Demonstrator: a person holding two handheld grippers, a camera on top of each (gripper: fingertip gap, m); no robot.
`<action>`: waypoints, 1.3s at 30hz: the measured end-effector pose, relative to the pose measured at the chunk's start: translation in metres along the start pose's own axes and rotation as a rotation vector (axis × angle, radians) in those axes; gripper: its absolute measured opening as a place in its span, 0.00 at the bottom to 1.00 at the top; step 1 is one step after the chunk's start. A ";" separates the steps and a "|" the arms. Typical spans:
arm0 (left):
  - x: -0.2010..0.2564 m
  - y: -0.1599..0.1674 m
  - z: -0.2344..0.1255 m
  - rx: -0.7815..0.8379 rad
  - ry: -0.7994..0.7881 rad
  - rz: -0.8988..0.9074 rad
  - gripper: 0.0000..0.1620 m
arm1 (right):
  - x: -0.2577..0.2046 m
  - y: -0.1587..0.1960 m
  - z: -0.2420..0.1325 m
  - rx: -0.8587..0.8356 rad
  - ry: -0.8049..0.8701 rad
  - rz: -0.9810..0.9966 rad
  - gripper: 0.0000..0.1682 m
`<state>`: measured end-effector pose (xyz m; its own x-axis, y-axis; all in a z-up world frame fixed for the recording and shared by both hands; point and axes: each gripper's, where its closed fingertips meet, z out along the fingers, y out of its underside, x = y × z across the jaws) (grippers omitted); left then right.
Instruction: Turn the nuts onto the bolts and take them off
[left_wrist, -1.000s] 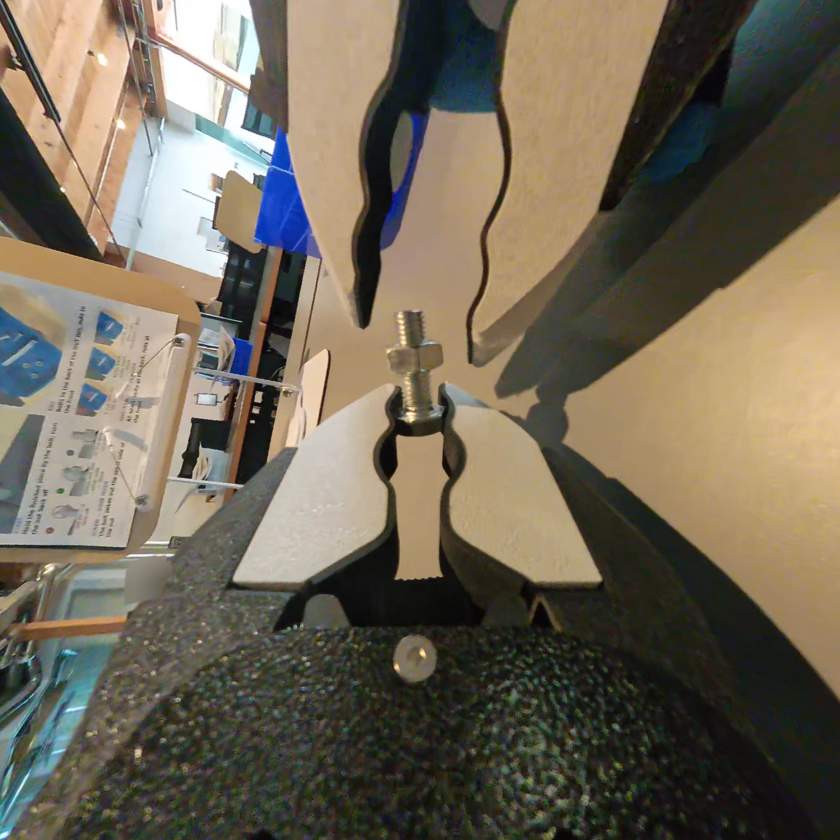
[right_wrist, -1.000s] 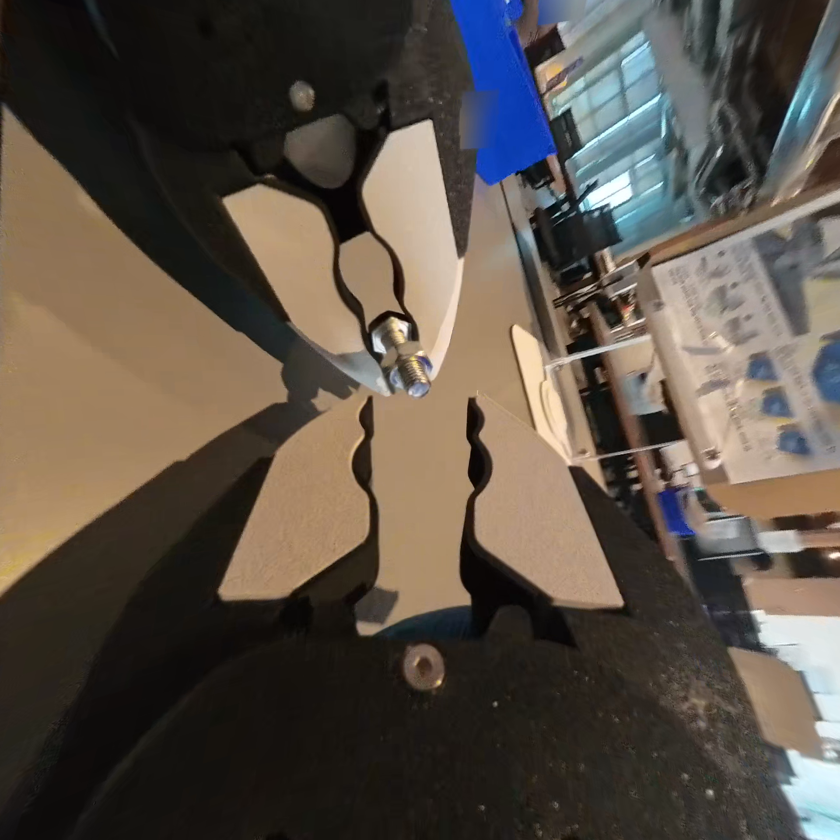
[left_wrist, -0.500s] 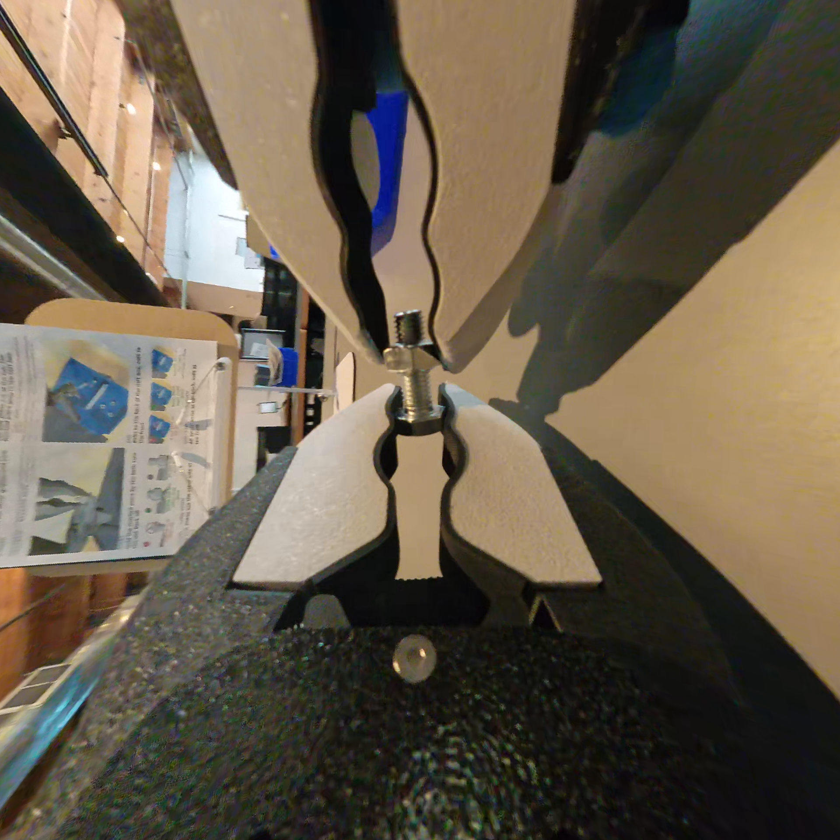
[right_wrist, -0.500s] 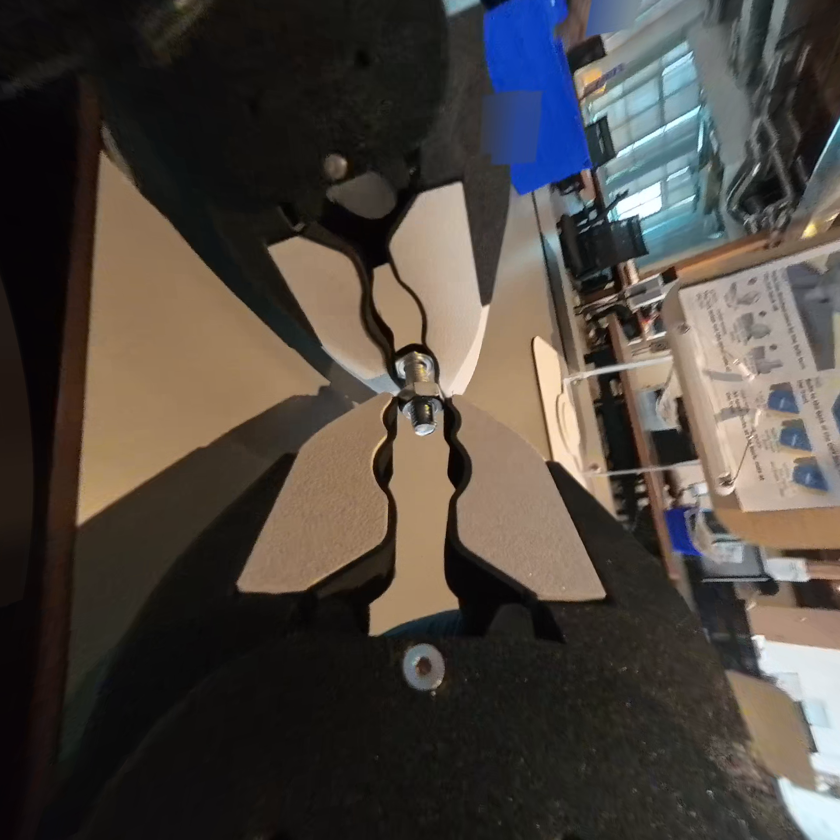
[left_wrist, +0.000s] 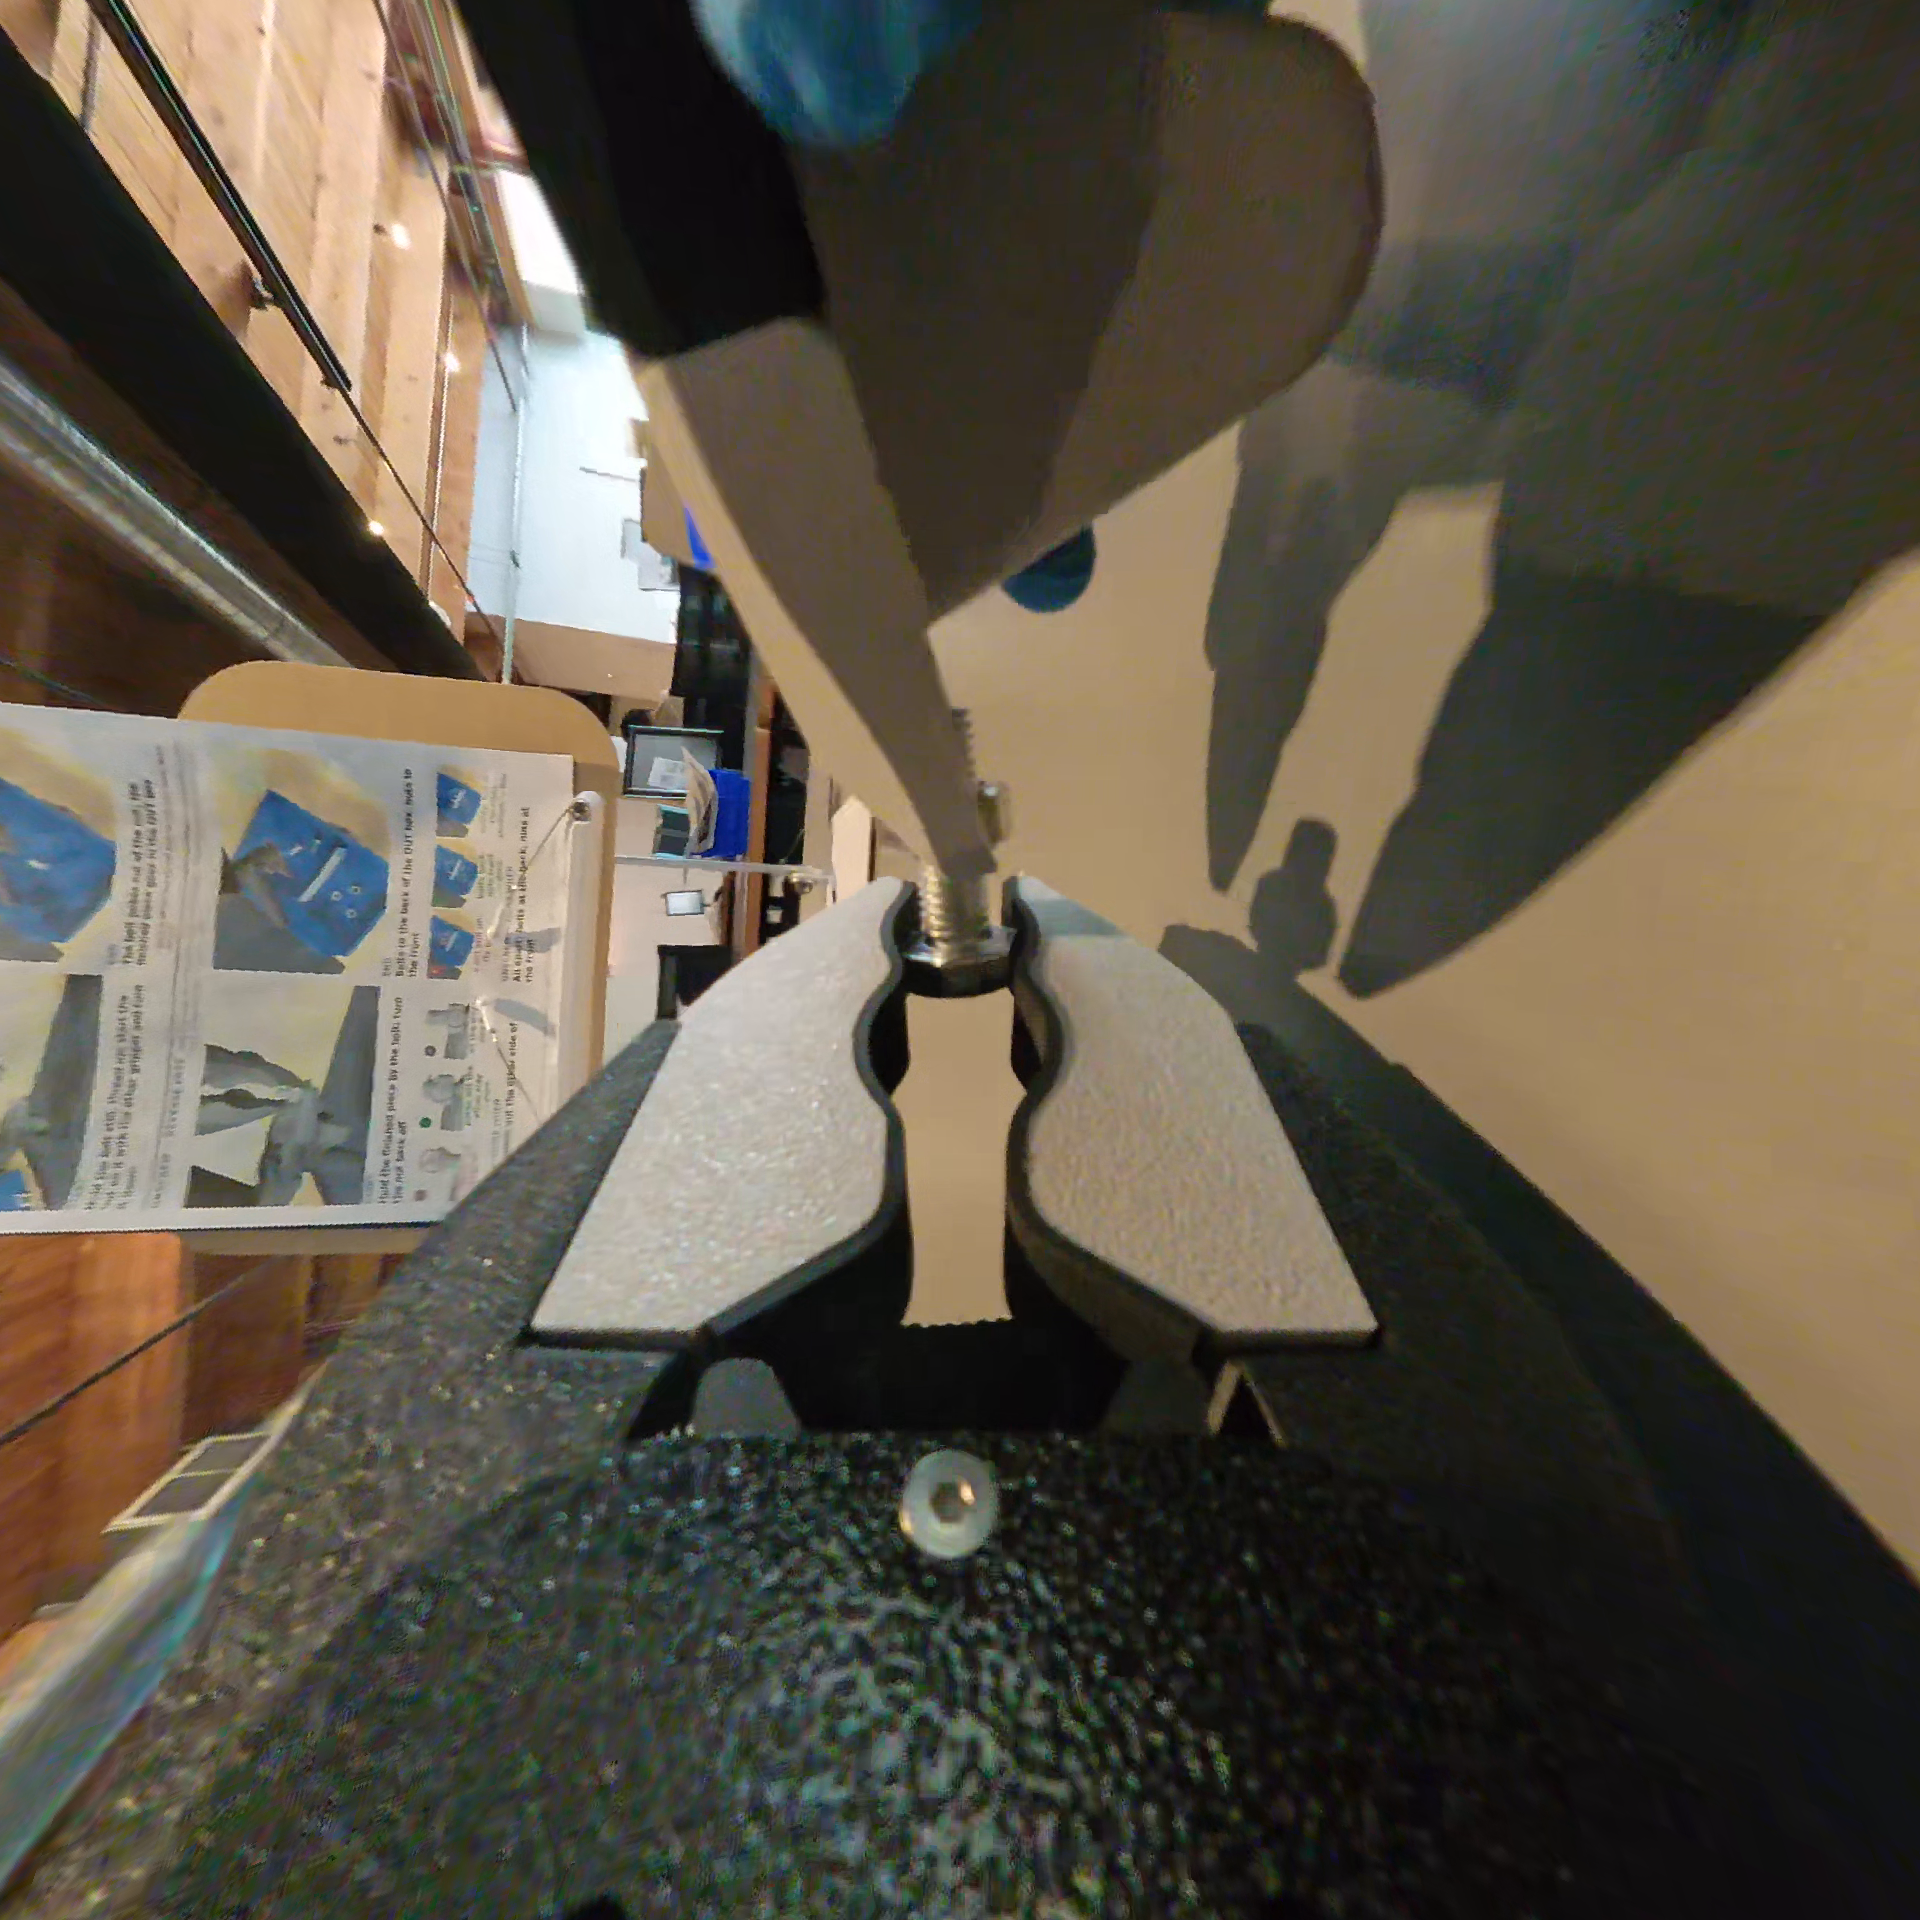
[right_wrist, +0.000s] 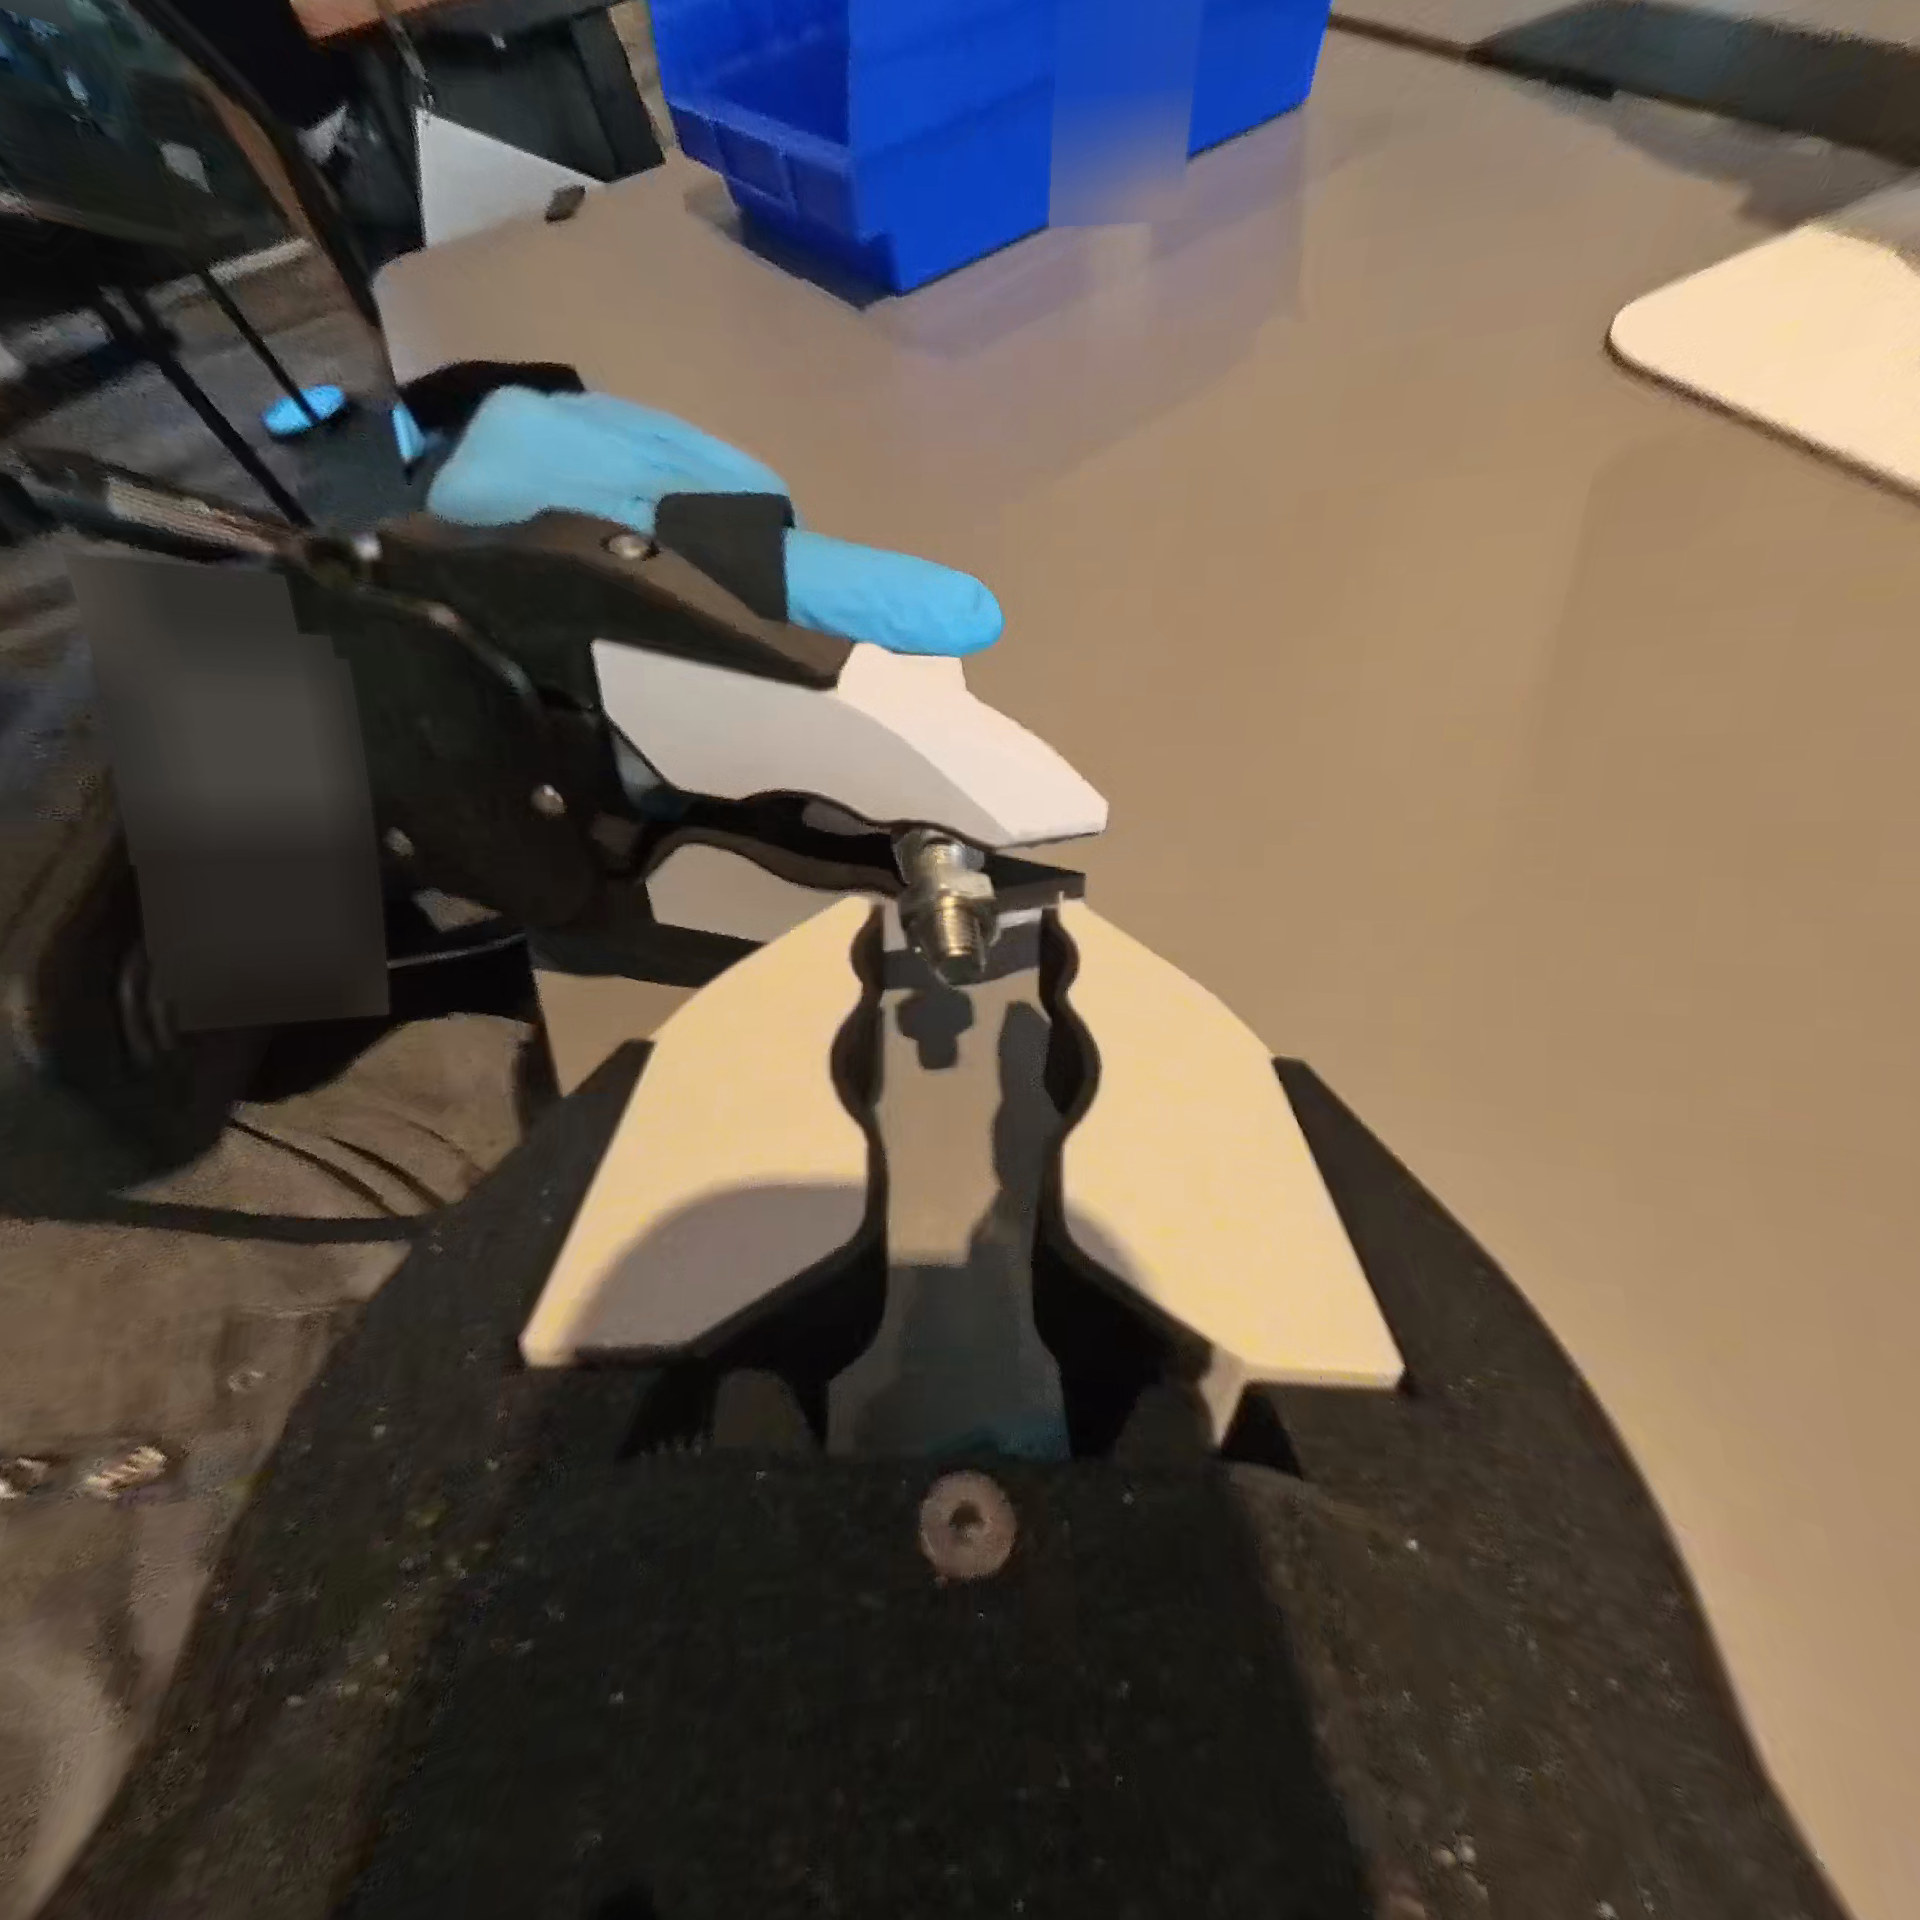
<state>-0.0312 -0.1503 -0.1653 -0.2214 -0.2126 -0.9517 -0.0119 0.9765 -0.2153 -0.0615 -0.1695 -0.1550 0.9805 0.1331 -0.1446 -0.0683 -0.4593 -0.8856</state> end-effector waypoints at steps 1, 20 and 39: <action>0.000 0.000 0.000 0.006 0.006 -0.018 0.09 | 0.002 -0.001 -0.002 0.006 0.018 -0.066 0.19; 0.010 -0.010 -0.004 0.113 0.138 -0.164 0.09 | -0.005 0.004 -0.006 -0.007 0.390 -1.319 0.14; -0.001 0.000 0.000 0.005 -0.004 -0.001 0.09 | -0.007 0.001 0.001 0.012 -0.137 0.295 0.15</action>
<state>-0.0309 -0.1503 -0.1640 -0.2172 -0.2139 -0.9524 -0.0074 0.9760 -0.2175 -0.0689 -0.1697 -0.1553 0.8841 0.1135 -0.4533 -0.3488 -0.4852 -0.8018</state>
